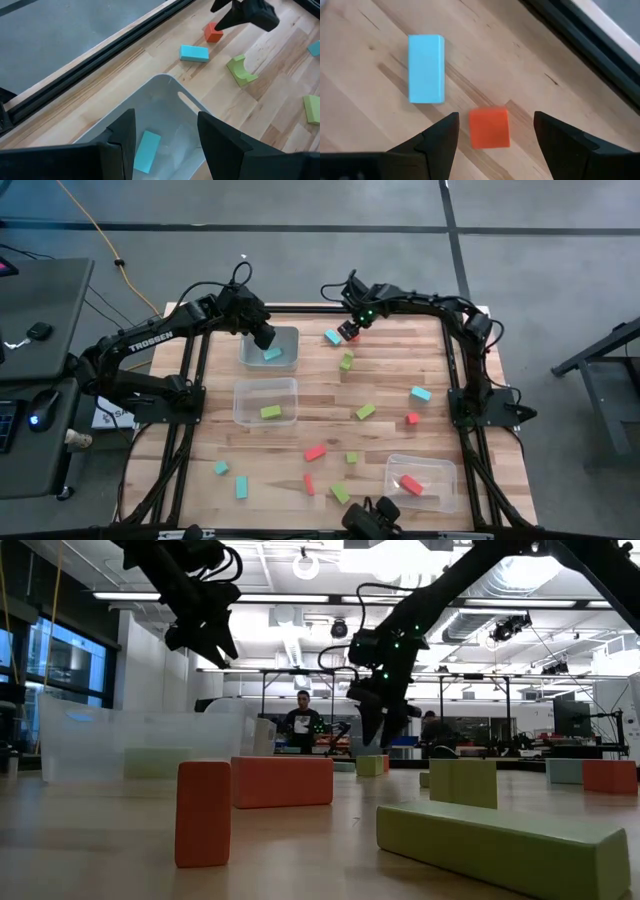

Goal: Sort & place blocks by color
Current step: Put the orange block into the right transparent bin

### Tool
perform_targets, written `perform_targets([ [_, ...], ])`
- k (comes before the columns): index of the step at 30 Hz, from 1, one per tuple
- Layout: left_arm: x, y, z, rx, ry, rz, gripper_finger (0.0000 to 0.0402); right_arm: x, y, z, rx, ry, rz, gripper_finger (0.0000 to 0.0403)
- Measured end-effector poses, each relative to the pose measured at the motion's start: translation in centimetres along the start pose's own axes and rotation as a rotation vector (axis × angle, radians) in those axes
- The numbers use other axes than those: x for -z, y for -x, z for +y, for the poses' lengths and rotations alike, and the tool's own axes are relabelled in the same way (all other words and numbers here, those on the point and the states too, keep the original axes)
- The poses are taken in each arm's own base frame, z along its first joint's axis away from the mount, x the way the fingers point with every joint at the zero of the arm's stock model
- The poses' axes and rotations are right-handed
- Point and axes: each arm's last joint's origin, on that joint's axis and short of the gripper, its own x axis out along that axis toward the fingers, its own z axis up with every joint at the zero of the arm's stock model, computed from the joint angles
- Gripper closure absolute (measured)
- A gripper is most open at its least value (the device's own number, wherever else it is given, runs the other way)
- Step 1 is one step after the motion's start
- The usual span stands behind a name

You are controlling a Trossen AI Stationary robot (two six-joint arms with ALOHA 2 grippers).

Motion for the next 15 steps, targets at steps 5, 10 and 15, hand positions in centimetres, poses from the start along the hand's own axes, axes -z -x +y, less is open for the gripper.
perform_targets([
  [5, 0.0, 0.0, 0.0, 0.0, 0.0, 0.0, 0.0243, 0.1, -0.3, 0.0, 0.001, 0.001, 0.012, 0.0155],
  [10, 0.0, 0.0, 0.0, -0.001, 0.0, 0.0, 0.0243, 0.2, -0.9, 0.0, 0.0, 0.003, 0.026, 0.0155],
  [15, 0.0, 0.0, 0.0, 0.0, 0.0, 0.0, 0.0243, 0.5, -2.0, 0.0, 0.014, 0.003, 0.061, 0.0155],
])
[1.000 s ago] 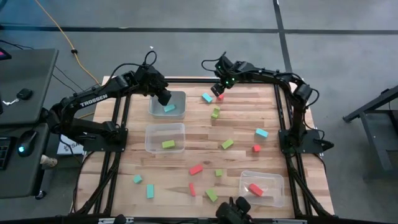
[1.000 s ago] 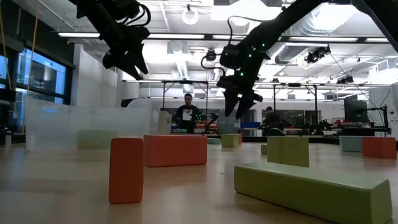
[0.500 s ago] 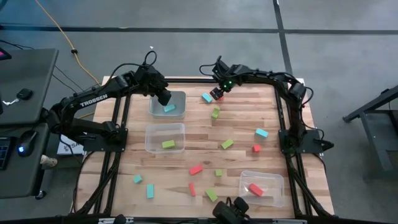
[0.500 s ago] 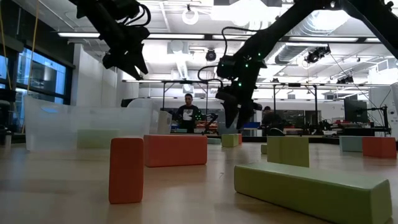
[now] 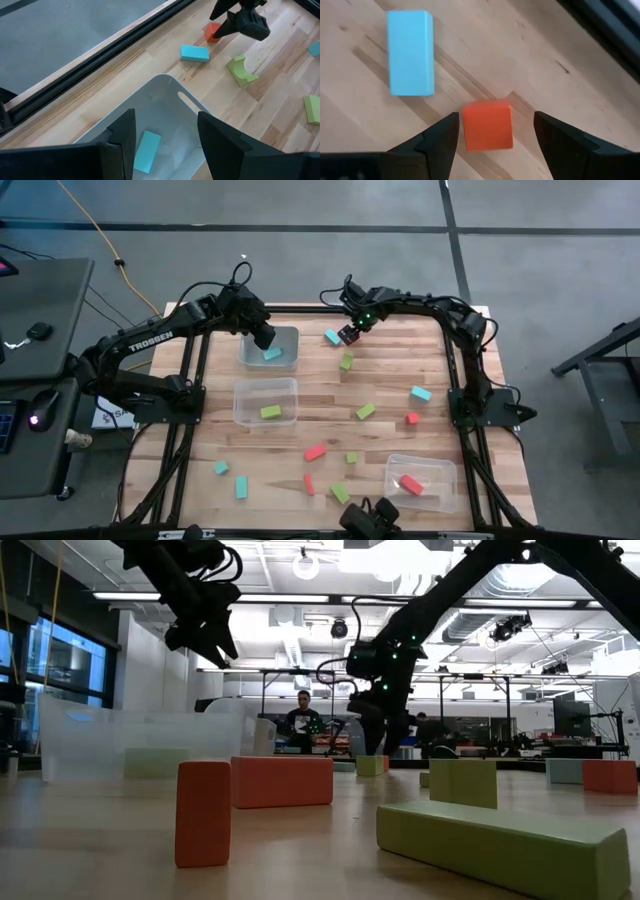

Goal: Sort & place blocks by color
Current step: Put the orange block into the right transparent bin

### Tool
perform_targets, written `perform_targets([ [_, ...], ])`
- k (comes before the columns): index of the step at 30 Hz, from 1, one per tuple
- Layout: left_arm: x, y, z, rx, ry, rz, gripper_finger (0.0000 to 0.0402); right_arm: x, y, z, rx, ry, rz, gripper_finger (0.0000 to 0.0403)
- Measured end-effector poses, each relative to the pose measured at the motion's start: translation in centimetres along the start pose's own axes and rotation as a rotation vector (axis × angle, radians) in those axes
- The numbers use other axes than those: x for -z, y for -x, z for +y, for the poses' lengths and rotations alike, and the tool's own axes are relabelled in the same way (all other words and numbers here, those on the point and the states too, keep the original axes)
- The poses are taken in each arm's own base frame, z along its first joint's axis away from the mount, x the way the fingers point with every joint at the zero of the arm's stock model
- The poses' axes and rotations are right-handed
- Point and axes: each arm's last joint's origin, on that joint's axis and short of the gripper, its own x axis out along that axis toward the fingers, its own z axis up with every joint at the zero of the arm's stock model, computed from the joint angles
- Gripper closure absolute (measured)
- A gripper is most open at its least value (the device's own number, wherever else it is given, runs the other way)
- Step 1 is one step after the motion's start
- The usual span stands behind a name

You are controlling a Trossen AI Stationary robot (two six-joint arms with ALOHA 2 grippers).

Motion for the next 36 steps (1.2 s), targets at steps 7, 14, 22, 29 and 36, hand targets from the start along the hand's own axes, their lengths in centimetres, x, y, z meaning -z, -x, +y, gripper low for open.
perform_targets([
  [7, 0.0, 0.0, 0.0, 0.0, 0.0, 0.0, 0.0243, -0.01, -0.35, 0.03, 0.052, 0.01, -0.007, 0.0155],
  [14, 0.0, 0.0, 0.01, 0.0, 0.0, 0.0, 0.0243, -0.03, -0.35, 0.04, 0.048, 0.011, -0.009, 0.0155],
  [22, -0.01, 0.01, 0.01, 0.0, 0.0, 0.0, 0.0243, 0.13, -0.68, 0.1, 0.019, 0.004, 0.015, 0.0155],
  [29, 0.01, 0.0, 0.01, 0.0, 0.0, 0.001, 0.0243, 0.25, -0.85, 0.07, 0.035, 0.003, 0.026, 0.0184],
  [36, 0.02, 0.0, 0.01, -0.001, -0.026, 0.003, 0.0243, 0.27, -0.79, 0.08, 0.032, -0.022, 0.028, 0.0291],
])
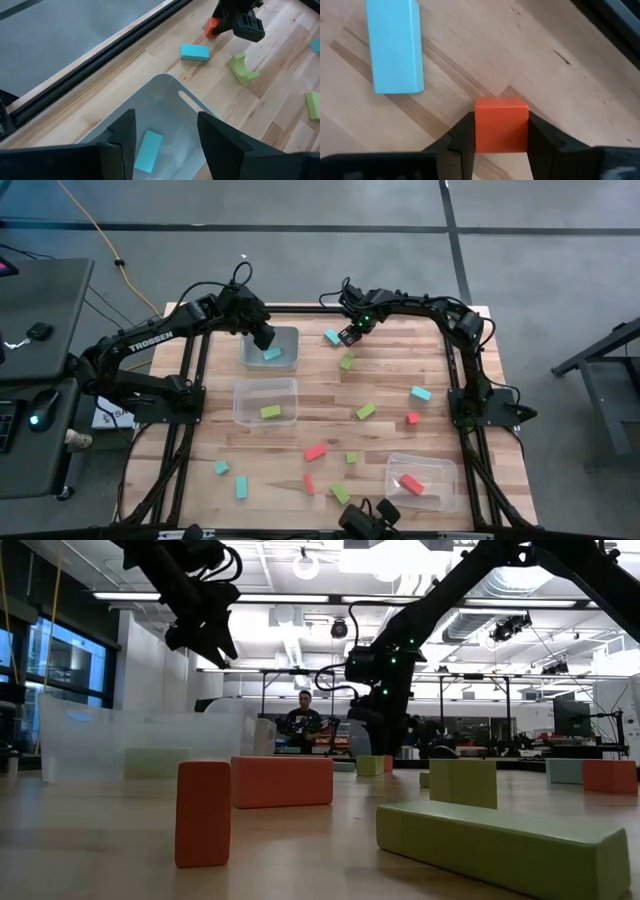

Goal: Sort & place blocks by color
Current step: Put the orange block into the right transparent bin

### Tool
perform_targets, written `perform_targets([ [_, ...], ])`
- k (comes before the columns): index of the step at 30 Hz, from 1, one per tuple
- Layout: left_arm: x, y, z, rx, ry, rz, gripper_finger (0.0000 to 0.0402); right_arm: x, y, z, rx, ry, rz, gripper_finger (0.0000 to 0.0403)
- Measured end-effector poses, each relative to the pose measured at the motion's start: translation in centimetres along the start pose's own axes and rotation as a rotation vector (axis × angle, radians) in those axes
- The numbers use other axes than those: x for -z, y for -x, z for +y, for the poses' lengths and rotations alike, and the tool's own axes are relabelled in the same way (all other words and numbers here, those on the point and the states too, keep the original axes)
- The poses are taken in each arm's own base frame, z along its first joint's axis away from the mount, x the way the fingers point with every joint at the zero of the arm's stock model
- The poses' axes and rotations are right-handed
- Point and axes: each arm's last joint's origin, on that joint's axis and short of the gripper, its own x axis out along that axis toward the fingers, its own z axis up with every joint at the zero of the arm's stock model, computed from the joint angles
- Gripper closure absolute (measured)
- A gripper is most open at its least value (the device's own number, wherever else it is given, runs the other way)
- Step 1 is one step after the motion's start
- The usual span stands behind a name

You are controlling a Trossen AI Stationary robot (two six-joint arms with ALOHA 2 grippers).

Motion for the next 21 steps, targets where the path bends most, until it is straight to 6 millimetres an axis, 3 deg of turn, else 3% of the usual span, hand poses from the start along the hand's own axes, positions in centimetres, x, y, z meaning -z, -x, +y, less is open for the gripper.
perform_targets([
  [12, 0.0, 0.0, 0.0, 0.0, -0.001, 0.001, 0.0243, -0.1, 1.3, 0.4, 0.013, -0.055, 0.071, 0.0291],
  [21, 0.0, 0.0, 0.0, 0.0, -0.001, 0.001, 0.0243, -0.9, 4.7, 3.8, 0.08, 0.004, 0.08, 0.0291],
])
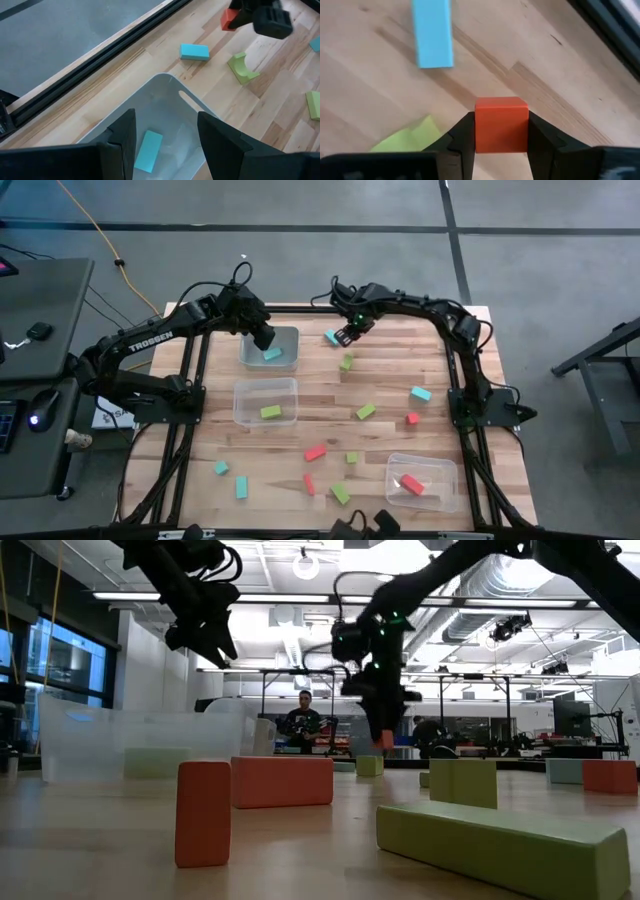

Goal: Sort & place blocks by color
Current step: Put the orange block into the right transparent bin

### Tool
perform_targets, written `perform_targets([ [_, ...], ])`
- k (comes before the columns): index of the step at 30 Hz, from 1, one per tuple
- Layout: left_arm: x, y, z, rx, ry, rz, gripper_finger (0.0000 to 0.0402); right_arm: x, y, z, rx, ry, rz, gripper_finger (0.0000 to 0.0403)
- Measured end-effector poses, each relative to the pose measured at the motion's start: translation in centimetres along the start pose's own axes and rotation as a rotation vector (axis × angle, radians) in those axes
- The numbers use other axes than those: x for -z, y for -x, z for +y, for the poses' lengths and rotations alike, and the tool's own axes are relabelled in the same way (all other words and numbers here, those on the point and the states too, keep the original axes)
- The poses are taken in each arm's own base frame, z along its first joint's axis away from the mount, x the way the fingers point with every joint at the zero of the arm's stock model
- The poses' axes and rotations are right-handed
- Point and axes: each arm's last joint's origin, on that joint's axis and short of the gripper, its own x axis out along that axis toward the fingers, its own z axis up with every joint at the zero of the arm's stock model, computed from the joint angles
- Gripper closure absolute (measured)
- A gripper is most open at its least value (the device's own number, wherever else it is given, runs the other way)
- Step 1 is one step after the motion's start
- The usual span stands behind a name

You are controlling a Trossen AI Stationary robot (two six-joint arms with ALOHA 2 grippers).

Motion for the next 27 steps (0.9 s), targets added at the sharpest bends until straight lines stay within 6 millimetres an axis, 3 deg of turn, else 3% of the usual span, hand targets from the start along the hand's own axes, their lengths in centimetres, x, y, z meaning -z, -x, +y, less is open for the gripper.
perform_targets([
  [15, 0.0, 0.0, 0.0, 0.0, -0.06, 0.0, 0.0243, 1.8, 9.0, 7.8, 0.175, 0.091, -0.123, 0.0291],
  [27, 0.0, 0.0, 0.0, 0.0, -0.06, 0.001, 0.0243, 6.0, 12.0, 11.8, 0.335, 0.079, -0.134, 0.0291],
])
